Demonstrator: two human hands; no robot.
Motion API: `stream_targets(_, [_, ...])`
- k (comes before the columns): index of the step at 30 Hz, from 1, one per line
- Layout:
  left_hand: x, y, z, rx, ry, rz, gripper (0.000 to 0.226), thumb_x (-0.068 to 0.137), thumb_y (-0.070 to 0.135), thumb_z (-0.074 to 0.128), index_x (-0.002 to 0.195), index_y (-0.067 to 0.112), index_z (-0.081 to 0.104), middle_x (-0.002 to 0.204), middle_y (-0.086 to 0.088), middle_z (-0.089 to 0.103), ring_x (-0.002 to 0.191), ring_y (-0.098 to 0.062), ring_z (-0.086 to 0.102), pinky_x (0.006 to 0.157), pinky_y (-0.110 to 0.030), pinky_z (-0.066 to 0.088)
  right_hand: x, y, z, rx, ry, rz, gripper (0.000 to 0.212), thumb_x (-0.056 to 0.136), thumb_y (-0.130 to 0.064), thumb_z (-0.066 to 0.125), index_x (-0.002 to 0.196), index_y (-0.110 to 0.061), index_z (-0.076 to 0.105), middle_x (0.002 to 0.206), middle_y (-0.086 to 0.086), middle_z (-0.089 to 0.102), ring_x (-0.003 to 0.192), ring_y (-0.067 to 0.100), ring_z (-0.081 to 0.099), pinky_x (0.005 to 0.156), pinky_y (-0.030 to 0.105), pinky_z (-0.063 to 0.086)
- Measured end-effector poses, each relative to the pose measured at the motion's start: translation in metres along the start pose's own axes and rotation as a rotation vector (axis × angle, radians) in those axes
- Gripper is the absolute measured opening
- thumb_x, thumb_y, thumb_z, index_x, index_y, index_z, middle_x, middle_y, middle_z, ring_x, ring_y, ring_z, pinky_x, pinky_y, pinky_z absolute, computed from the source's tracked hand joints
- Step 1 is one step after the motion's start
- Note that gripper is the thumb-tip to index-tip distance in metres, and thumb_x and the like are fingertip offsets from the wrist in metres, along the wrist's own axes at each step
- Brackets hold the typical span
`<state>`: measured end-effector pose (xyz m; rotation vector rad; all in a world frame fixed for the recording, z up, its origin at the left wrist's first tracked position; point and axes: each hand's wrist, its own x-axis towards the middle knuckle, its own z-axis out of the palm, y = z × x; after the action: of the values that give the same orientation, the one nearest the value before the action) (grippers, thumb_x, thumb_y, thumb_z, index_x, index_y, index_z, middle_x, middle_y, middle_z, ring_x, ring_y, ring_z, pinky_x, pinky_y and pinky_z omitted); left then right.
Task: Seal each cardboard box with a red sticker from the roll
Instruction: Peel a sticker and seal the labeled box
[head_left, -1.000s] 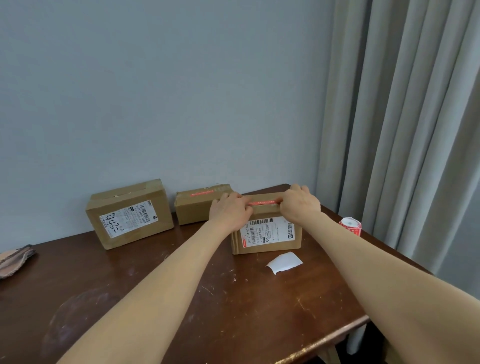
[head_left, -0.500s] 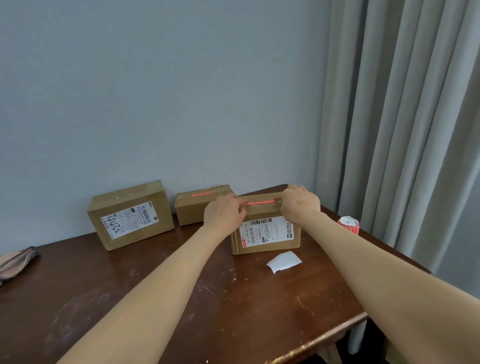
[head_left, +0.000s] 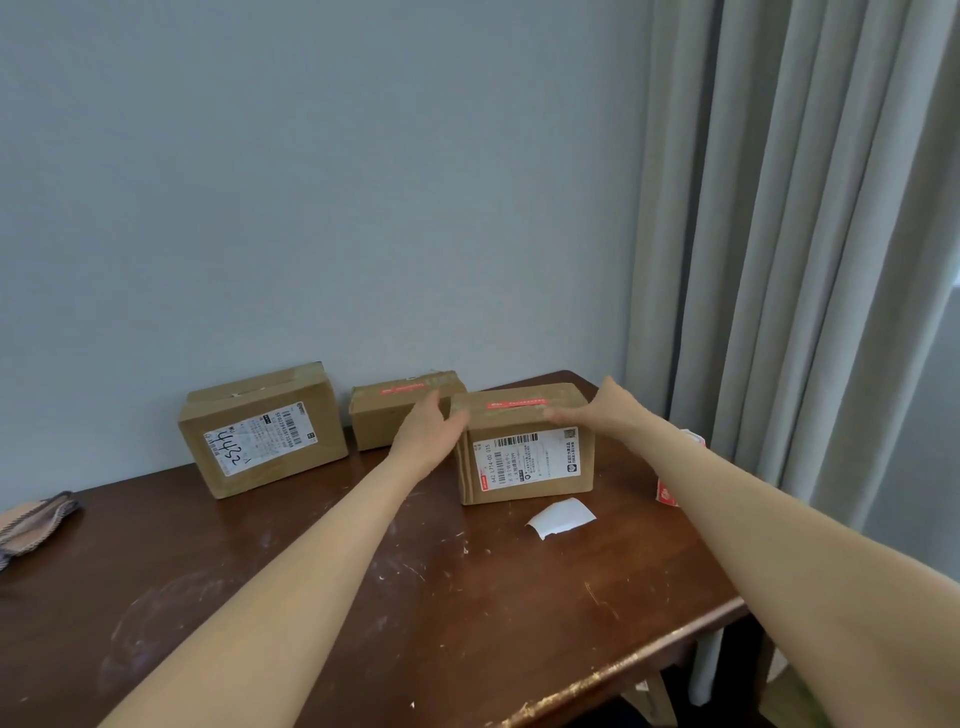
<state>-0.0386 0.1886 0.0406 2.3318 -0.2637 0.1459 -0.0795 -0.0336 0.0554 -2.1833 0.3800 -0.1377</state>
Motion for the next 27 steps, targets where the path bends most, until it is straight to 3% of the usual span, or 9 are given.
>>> stream_targets(2, [-0.003,-0.004,0.004,-0.008,-0.084,-0.061,0.076,0.092,0.037,0.050,0.152,0.008,0.014,0.157,-0.009,0.022,0.143,-0.027,0.024,0.113,-0.040,0.027,-0.001,0.007,0.003,-0.022,-0.070,0.053,0.105,0.070,-0.038,0.083,0.148,-0.001,0.024,0.142,0.013,0.048,0.128,0.030,0.049,0.101,0.038,0.045])
stream_targets(4, [-0.007,-0.006,0.008,-0.015,-0.146,-0.142,0.080,0.087,0.035,0.056,0.151,0.006,0.017,0.155,-0.009,0.028,0.141,-0.027,0.029,0.110,-0.037,0.030,0.001,0.015,0.009,-0.027,-0.117,0.085,0.084,0.073,-0.027,0.083,0.140,0.000,0.040,0.135,0.012,0.056,0.122,0.029,0.055,0.100,0.038,0.047])
stream_targets(6, [-0.011,-0.008,0.012,-0.038,-0.201,-0.204,0.065,0.083,0.036,0.059,0.137,0.006,0.039,0.132,-0.004,0.054,0.117,-0.019,0.052,0.094,-0.031,0.042,-0.004,0.018,0.016,0.021,-0.155,0.087,0.051,0.081,-0.013,0.075,0.126,-0.001,0.054,0.126,0.010,0.061,0.117,0.027,0.058,0.095,0.035,0.049])
stream_targets(8, [-0.015,-0.006,0.012,-0.086,-0.259,-0.202,0.042,0.083,0.033,0.058,0.118,0.010,0.055,0.108,0.001,0.063,0.092,-0.010,0.055,0.079,-0.024,0.043,-0.007,0.018,0.021,0.020,-0.134,0.080,0.033,0.089,-0.008,0.065,0.120,-0.002,0.057,0.122,0.009,0.062,0.114,0.027,0.058,0.087,0.032,0.049])
stream_targets(11, [-0.014,0.001,0.004,-0.179,-0.224,-0.172,0.048,0.086,0.031,0.056,0.129,0.008,0.055,0.126,-0.006,0.061,0.110,-0.017,0.056,0.095,-0.030,0.041,-0.004,0.015,0.018,0.016,0.008,0.028,0.022,0.092,-0.012,0.058,0.112,-0.004,0.059,0.114,0.010,0.066,0.104,0.027,0.063,0.088,0.037,0.054])
stream_targets(14, [-0.011,0.019,-0.016,-0.311,-0.136,-0.156,0.043,0.091,0.027,0.054,0.130,0.010,0.056,0.130,-0.001,0.058,0.119,-0.020,0.051,0.107,-0.036,0.036,0.002,0.003,0.004,0.114,0.113,-0.005,0.021,0.090,-0.024,0.062,0.099,-0.006,0.066,0.102,0.008,0.070,0.093,0.026,0.066,0.086,0.038,0.055])
stream_targets(17, [-0.003,0.032,-0.029,-0.412,-0.103,-0.176,0.032,0.089,0.030,0.054,0.118,0.020,0.063,0.119,-0.001,0.065,0.110,-0.022,0.058,0.101,-0.043,0.044,0.005,-0.011,-0.007,0.215,0.203,0.013,0.032,0.085,-0.031,0.063,0.093,-0.002,0.072,0.096,0.013,0.072,0.086,0.031,0.068,0.081,0.039,0.057])
stream_targets(22, [0.002,0.045,-0.037,-0.439,-0.066,-0.188,0.033,0.094,0.034,0.052,0.122,0.019,0.060,0.112,-0.001,0.063,0.106,-0.022,0.056,0.088,-0.035,0.044,0.009,-0.022,-0.012,0.284,0.273,0.046,0.033,0.083,-0.039,0.064,0.077,-0.007,0.058,0.093,0.012,0.070,0.085,0.030,0.068,0.083,0.047,0.057])
stream_targets(27, [0.006,0.050,-0.039,-0.460,-0.052,-0.225,0.035,0.093,0.038,0.052,0.118,0.014,0.060,0.109,-0.003,0.063,0.105,-0.021,0.056,0.101,-0.039,0.043,0.010,-0.027,-0.015,0.356,0.311,0.093,0.034,0.080,-0.042,0.064,0.075,-0.010,0.056,0.092,0.010,0.068,0.085,0.030,0.067,0.083,0.046,0.057])
